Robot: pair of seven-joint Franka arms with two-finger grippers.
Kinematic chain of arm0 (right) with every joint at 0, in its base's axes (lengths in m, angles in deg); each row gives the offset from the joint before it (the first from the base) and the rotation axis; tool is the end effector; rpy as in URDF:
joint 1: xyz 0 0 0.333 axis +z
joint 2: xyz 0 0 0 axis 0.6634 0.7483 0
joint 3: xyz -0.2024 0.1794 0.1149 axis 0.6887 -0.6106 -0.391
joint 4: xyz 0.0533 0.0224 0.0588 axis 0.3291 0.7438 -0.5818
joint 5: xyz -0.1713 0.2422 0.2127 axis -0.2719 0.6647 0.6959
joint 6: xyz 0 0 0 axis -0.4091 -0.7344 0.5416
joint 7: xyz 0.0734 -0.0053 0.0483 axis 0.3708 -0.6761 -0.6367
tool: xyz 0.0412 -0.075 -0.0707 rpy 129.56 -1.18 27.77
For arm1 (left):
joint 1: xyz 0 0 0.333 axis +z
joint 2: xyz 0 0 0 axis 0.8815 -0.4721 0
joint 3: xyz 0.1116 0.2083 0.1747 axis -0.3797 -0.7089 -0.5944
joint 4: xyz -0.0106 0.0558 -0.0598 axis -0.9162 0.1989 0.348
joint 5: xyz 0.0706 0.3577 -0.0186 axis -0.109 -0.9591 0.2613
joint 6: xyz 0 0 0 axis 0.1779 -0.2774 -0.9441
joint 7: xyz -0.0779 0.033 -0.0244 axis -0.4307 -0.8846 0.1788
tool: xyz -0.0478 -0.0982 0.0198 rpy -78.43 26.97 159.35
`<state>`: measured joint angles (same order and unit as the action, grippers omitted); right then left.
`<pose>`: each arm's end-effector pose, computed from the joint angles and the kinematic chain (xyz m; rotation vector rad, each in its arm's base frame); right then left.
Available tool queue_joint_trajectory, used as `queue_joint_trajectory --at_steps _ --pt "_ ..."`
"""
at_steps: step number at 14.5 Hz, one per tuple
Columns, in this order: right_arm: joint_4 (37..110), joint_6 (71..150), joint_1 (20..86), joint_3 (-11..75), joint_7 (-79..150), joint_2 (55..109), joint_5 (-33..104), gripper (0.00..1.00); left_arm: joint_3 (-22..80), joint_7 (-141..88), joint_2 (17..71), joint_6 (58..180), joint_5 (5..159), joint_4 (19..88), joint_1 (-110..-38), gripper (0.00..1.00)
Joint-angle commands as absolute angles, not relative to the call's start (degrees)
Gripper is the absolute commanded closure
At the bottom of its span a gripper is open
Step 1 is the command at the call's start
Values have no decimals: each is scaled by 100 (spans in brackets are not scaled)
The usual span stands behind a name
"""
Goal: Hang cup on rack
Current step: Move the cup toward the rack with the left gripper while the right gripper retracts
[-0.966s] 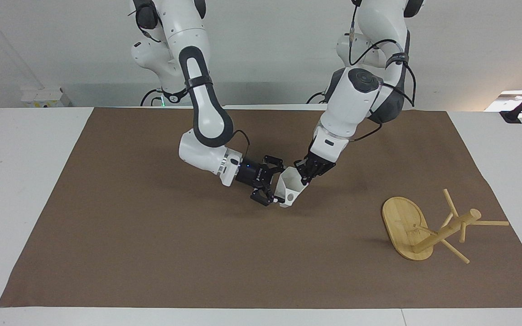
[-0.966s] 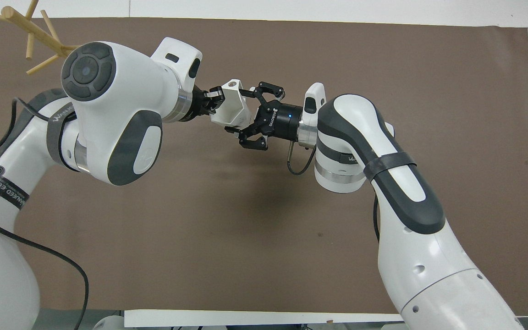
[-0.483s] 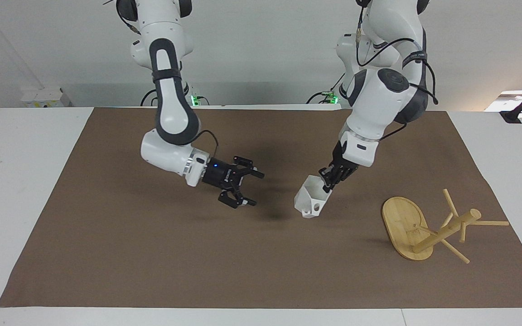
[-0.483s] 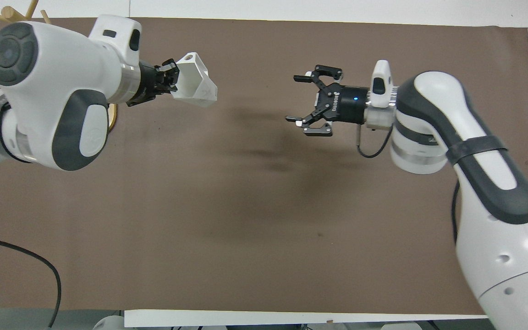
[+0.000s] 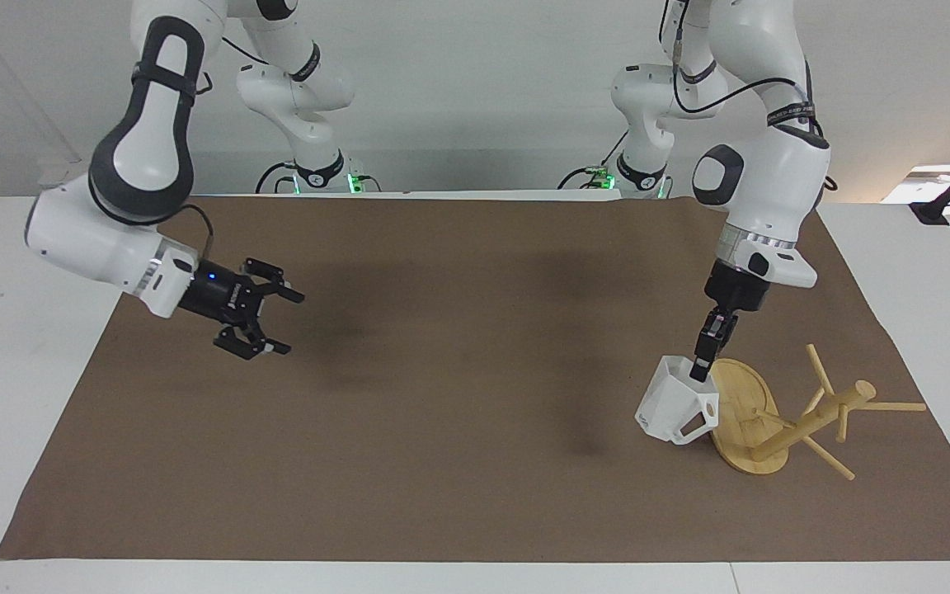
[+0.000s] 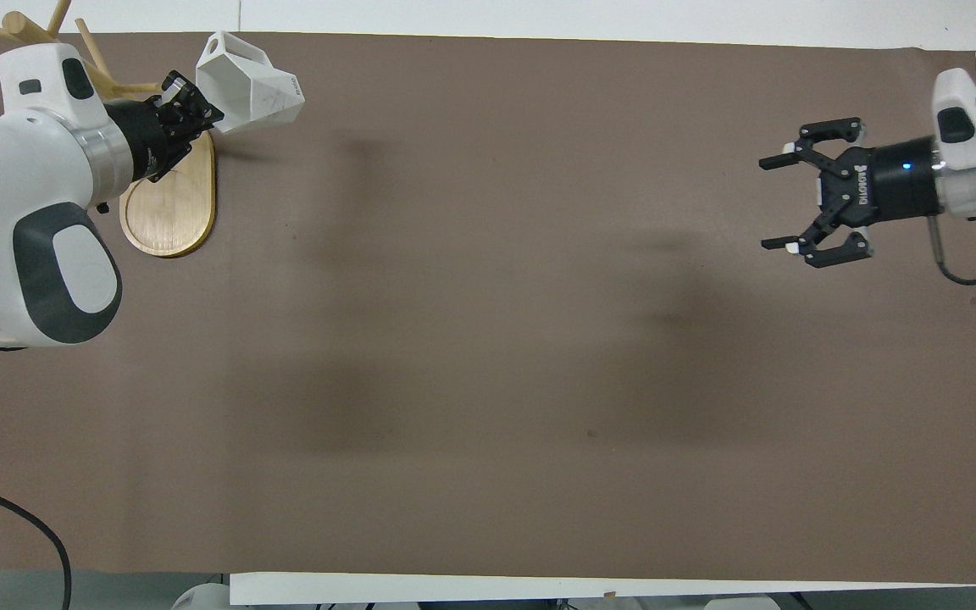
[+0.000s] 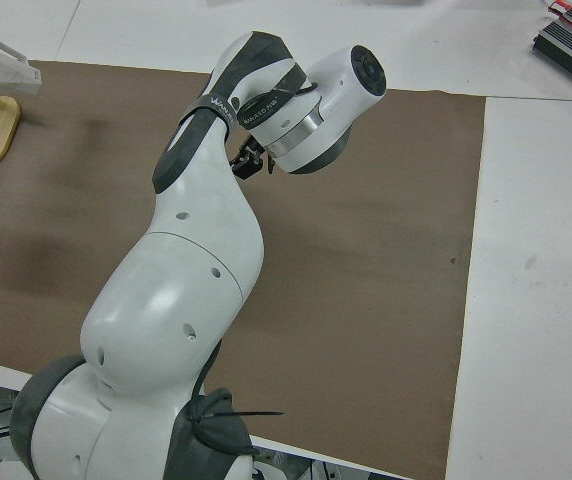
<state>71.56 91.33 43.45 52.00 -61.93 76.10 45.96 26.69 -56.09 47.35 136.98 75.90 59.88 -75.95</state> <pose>0.5618 -0.0372 0.4554 -1.8946 -1.7167 -0.5979 0.5770 -0.1438 0.4582 2.3953 0.9920 0.5510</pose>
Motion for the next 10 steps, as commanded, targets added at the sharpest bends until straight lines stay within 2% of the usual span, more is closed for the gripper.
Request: queue_joint_trajectory --at_steps 1,4,7,10 --pt "6495 8637 4288 5142 -5251 7560 3220 0 2714 -5743 4817 13869 7724 6128 -7422 100" --pt "5860 8004 4323 5133 -3416 7463 1864 0 2714 -5769 4808 13808 7795 6154 -7247 100" --pt "5824 7888 4367 5098 -1571 7104 905 0 2696 -5883 4826 13790 7804 6233 -7150 100" --pt "5815 7432 4288 5142 451 6858 665 0 2696 -5944 4703 13816 7804 6216 -7027 100"
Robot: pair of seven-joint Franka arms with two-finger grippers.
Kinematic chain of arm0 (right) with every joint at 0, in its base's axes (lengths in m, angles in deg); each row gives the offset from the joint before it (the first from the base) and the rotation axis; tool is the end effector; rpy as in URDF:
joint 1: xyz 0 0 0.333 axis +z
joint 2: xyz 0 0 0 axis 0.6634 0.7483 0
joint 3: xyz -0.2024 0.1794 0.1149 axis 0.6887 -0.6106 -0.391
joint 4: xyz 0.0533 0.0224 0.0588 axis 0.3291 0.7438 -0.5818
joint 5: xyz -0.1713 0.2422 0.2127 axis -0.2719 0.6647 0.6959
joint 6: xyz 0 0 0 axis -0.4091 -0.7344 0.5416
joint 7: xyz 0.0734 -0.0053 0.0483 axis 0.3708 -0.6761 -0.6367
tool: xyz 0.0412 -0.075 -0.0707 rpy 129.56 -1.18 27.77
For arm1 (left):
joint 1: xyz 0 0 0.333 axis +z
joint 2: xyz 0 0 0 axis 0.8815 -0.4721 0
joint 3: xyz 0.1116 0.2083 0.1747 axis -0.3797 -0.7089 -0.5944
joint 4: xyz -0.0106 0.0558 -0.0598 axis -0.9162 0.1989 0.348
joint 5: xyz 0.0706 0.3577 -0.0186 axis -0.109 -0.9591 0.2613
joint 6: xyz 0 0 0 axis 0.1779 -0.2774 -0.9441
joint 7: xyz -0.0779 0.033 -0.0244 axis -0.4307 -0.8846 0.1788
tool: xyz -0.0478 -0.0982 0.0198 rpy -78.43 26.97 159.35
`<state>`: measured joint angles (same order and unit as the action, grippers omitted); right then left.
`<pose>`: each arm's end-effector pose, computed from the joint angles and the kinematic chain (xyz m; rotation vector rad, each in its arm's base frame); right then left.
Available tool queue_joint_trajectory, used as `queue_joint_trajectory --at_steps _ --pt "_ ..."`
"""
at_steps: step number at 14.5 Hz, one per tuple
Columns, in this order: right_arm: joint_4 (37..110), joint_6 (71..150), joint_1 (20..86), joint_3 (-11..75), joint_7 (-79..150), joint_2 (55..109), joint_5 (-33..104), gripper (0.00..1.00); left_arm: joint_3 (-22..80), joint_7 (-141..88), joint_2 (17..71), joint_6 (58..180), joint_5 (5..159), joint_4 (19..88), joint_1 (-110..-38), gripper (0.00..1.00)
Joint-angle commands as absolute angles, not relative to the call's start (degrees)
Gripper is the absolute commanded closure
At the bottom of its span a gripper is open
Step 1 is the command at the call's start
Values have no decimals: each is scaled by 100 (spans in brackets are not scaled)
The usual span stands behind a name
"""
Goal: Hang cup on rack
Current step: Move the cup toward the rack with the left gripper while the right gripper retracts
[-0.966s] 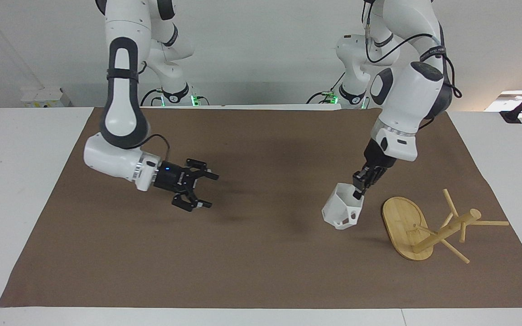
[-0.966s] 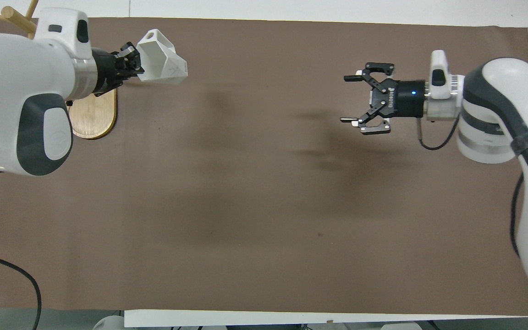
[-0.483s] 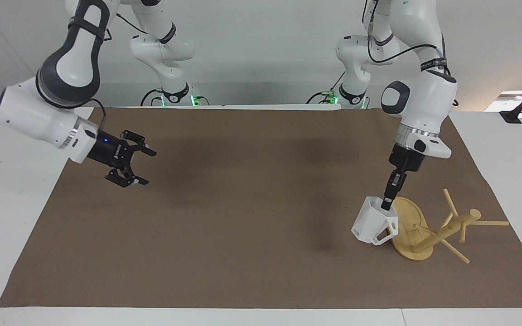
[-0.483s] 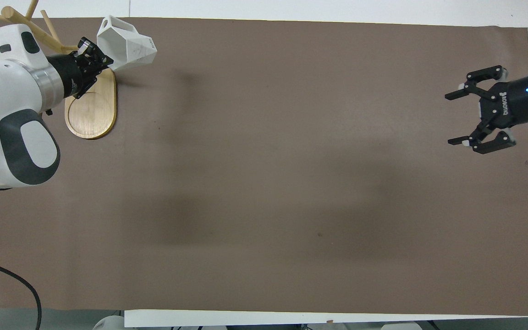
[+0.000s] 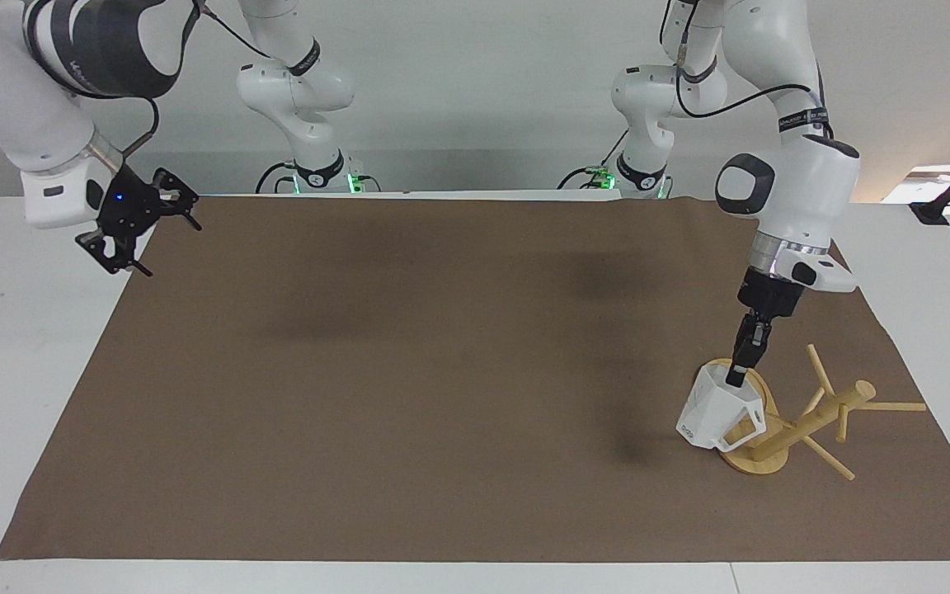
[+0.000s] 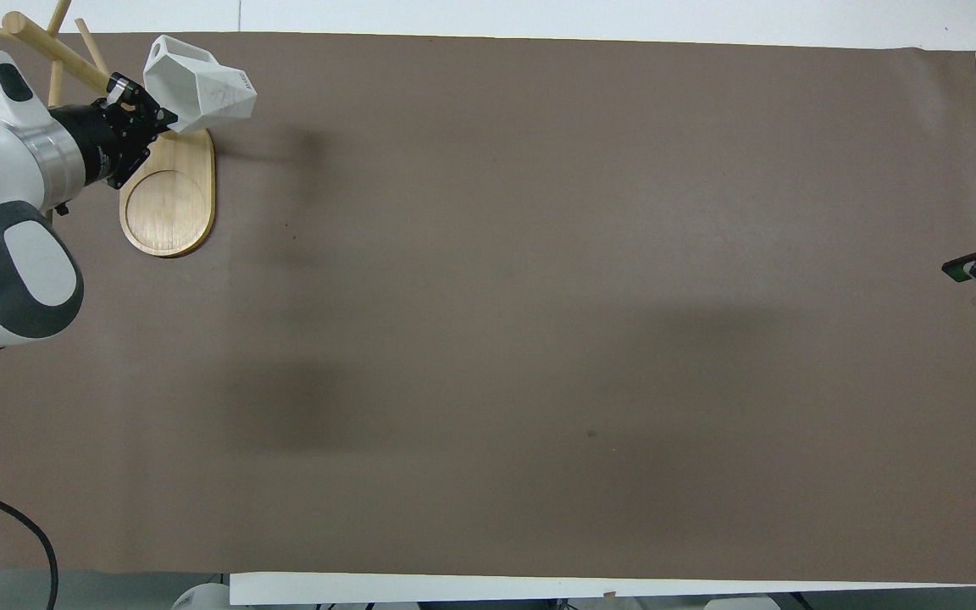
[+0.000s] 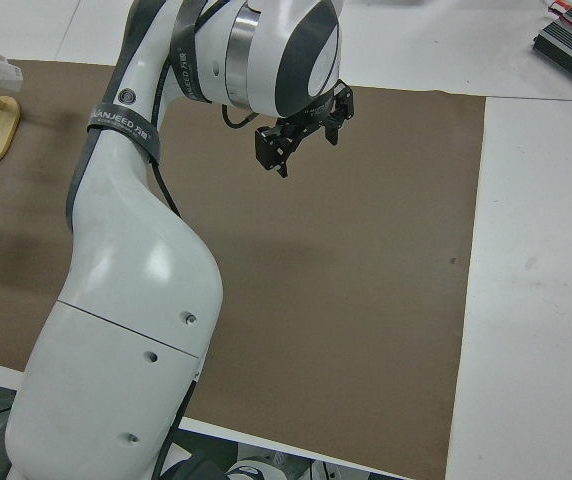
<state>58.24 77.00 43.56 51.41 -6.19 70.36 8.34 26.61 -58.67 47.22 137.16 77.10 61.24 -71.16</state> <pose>0.5222 -0.0839 0.5718 -2.8483 -1.0352 0.1504 0.5837 -0.0928 0.4456 2.3283 1.1746 0.5324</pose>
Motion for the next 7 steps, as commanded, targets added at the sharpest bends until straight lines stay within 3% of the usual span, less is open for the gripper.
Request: queue_joint_trajectory --at_steps 1,7 --pt "5806 7161 4270 5151 996 6787 648 0 2696 -5971 4668 13851 7804 6207 -6966 100" --pt "5876 6543 4104 5037 2837 6364 235 0 2687 -5664 4474 13861 7795 6180 -6737 100"
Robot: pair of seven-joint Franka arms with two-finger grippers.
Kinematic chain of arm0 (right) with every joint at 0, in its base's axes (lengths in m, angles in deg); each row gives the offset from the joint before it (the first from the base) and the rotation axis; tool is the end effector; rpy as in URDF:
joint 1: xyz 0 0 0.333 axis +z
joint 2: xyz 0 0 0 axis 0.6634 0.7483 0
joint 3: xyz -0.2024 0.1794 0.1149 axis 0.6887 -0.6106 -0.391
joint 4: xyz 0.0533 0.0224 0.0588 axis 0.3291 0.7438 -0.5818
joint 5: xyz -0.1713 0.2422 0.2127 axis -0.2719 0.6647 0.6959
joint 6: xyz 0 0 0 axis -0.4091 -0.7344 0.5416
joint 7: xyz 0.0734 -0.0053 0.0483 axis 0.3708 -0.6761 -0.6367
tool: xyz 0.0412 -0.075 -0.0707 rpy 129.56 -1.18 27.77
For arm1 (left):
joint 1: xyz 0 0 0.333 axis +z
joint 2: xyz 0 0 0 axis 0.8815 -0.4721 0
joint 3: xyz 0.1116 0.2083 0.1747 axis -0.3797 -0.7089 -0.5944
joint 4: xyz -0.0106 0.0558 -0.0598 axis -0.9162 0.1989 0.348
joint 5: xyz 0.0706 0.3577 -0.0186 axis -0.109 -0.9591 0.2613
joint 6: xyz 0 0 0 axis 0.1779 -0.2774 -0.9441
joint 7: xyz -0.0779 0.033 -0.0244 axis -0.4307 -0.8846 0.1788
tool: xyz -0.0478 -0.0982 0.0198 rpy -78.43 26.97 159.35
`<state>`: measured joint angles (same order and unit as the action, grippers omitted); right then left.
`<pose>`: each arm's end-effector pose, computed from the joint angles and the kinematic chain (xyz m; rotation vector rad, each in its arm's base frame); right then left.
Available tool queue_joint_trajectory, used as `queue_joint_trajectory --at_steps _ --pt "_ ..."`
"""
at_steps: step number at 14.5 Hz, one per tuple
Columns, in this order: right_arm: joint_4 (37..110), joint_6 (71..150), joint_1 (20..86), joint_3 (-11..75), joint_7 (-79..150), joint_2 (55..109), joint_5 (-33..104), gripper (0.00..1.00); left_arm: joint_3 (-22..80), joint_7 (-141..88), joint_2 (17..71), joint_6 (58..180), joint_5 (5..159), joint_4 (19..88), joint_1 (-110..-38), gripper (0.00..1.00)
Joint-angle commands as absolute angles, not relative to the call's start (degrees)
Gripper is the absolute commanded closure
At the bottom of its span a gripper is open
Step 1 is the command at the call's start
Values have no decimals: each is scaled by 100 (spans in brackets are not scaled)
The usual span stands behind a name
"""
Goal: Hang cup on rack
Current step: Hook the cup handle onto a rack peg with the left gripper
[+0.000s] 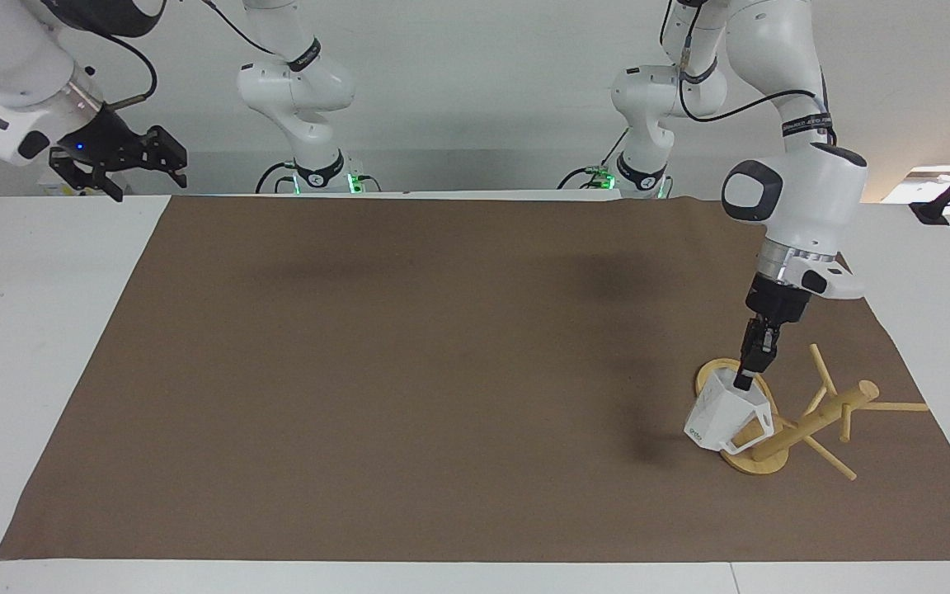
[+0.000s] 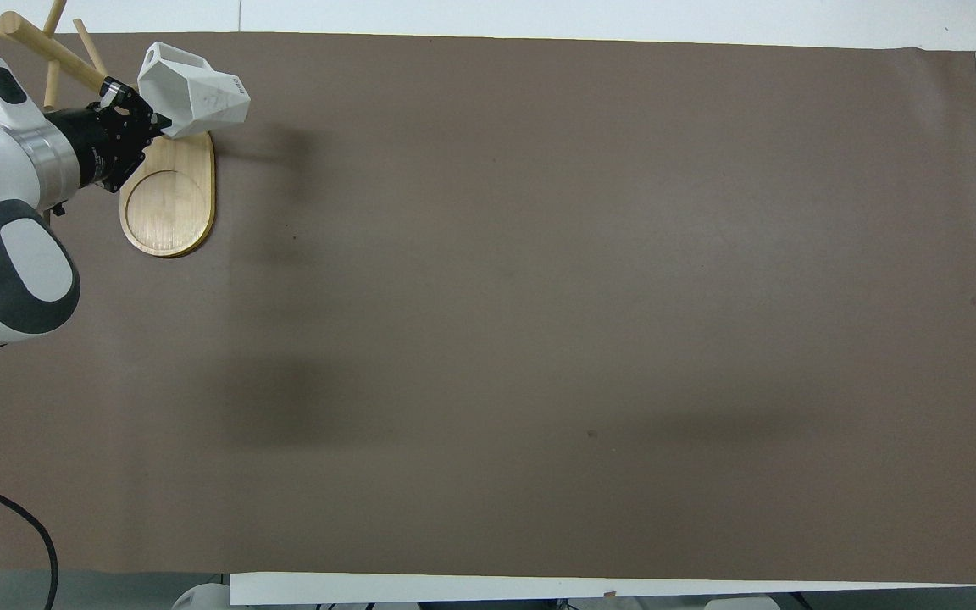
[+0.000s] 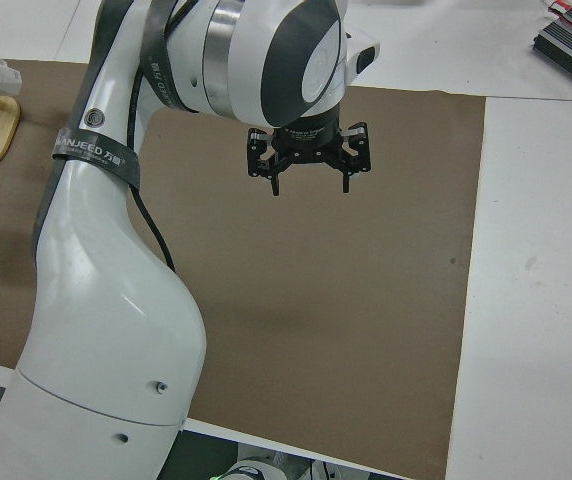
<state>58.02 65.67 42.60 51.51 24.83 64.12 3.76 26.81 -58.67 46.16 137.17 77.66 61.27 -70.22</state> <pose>0.4661 -0.0990 0.6137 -3.0694 -0.2032 0.3439 0.5867 -0.0852 0.4343 2.3254 1.2063 0.5127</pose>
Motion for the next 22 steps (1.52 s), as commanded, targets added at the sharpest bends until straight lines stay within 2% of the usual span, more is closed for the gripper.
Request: queue_joint_trajectory --at_steps 1,5,11,16,22 --pt "5859 6500 4042 4958 3013 6382 235 0 2687 -5655 4474 13843 7795 6189 -6736 100" --pt "5876 6490 3980 4589 3199 6286 -91 0 2696 -5795 4492 13843 7795 6215 -6745 100" --pt "6122 6508 3954 4606 3357 6074 -82 0 2687 -5831 4474 13860 7795 6163 -6508 100" --pt "6123 6534 3954 4606 3313 6101 -73 0 2687 -5410 4483 13773 7795 6172 -6324 100" --pt "6114 6543 3954 4606 3313 6101 -73 0 2687 -5583 4729 13492 7795 6303 -6376 100"
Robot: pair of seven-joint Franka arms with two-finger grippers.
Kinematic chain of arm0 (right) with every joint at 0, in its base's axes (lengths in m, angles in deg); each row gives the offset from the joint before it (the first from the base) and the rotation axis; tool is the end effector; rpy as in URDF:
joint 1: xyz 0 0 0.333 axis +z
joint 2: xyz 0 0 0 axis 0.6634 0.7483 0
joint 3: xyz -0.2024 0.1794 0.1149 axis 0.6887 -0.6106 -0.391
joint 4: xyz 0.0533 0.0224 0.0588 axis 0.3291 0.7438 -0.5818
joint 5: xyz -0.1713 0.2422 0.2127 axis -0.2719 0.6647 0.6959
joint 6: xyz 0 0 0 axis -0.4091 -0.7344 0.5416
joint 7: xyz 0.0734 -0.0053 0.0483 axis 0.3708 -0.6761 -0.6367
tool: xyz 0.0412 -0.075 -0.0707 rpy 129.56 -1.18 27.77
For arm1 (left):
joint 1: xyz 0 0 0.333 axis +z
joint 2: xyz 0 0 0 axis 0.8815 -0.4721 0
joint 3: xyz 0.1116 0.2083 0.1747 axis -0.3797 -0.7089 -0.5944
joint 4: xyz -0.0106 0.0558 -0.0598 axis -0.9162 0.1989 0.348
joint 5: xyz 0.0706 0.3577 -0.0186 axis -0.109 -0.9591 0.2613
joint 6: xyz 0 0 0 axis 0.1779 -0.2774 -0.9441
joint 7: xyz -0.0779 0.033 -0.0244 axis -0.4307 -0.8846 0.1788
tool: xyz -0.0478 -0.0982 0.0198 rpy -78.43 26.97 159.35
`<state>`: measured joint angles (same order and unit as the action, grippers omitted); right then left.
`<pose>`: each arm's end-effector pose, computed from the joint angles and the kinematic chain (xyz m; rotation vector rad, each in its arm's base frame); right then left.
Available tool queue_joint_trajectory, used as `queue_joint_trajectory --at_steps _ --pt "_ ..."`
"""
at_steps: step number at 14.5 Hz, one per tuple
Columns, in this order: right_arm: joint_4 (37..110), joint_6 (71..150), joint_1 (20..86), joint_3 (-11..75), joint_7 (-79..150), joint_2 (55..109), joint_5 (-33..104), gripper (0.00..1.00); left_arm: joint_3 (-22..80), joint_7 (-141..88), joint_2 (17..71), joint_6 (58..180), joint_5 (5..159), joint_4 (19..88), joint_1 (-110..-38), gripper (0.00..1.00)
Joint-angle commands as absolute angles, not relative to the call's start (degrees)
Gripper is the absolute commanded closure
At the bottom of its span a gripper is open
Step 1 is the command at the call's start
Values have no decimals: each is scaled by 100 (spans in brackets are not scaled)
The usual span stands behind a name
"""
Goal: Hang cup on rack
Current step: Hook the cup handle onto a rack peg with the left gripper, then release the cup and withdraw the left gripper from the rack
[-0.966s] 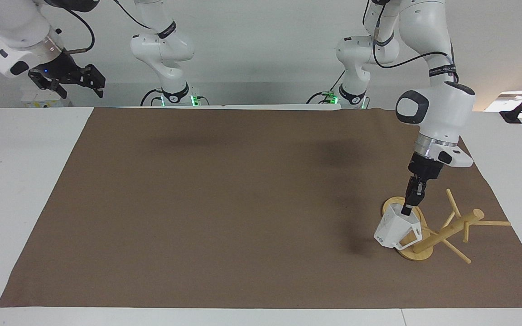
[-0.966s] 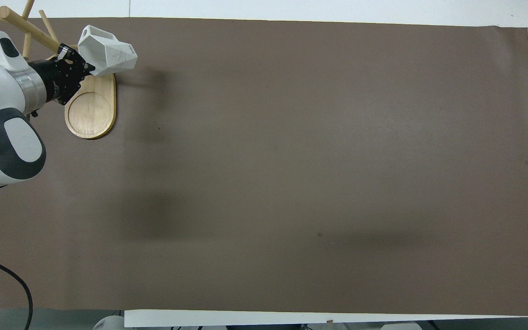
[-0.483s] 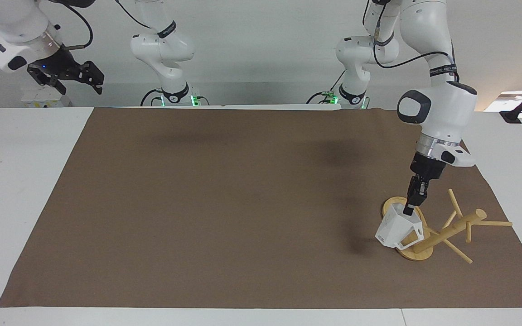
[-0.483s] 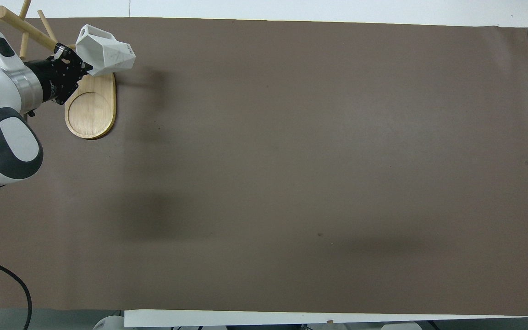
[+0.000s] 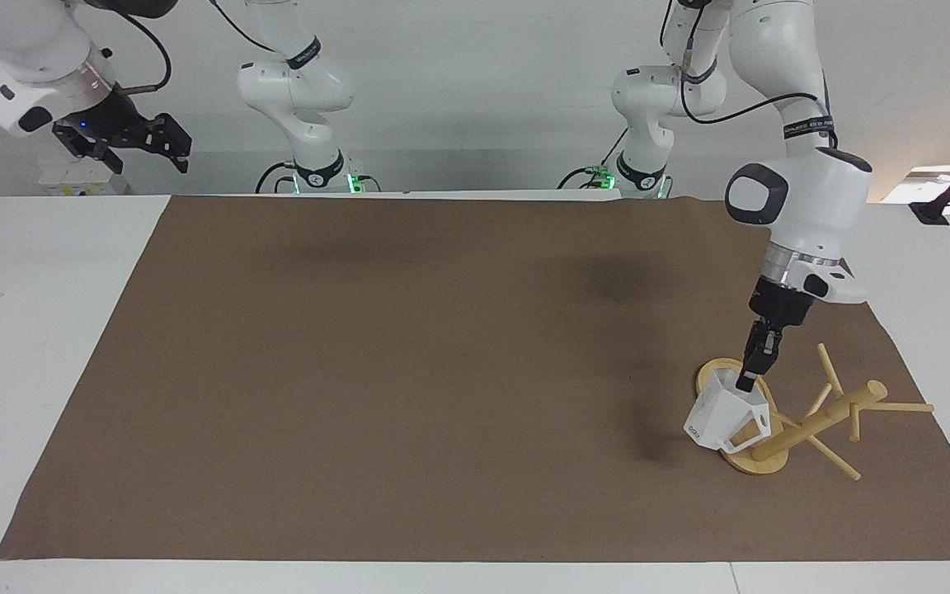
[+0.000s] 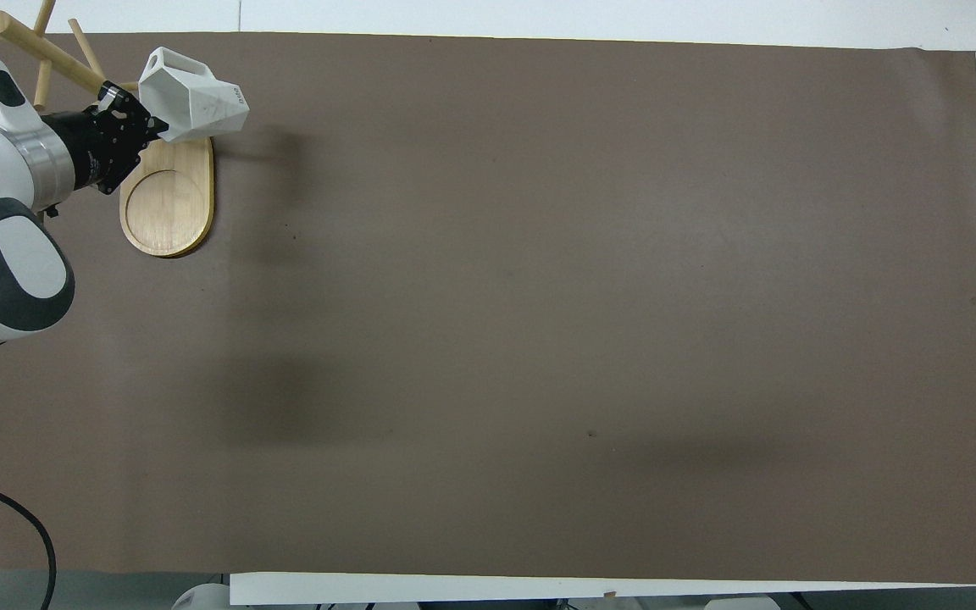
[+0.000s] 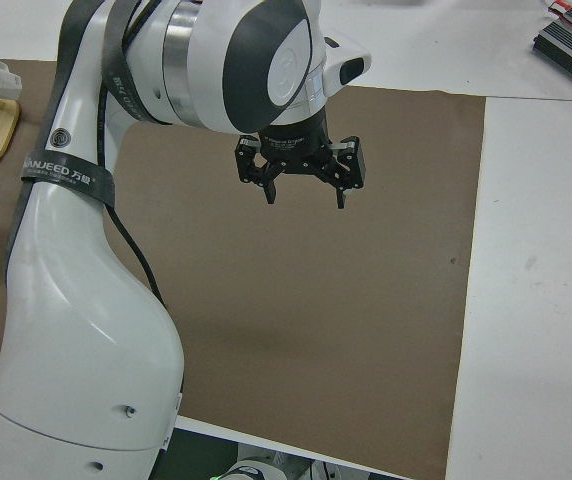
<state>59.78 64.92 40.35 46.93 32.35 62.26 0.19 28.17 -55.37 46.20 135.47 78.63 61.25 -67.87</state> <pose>0.4571 -0.0865 0.6163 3.0868 0.0449 -0.3836 0.5866 -0.0753 0.4310 2.3573 1.1775 0.4922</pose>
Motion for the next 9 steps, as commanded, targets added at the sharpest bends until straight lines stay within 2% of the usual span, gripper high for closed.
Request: queue_joint_trajectory --at_steps 1,4,8,9 --pt "6114 6543 3954 4606 3313 6101 -73 0 2687 -5715 4747 13483 7795 6303 -6402 100" --pt "6114 6534 3954 4606 3313 6101 -73 0 2678 -6233 4825 13343 7795 6321 -6640 100" --pt "6105 6543 3945 4606 3313 6153 -73 0 2670 -6200 4826 13272 7795 6321 -6474 100" --pt "6122 6534 3936 4623 3305 6153 -64 0 2670 -6113 4826 13254 7725 6312 -6316 91"
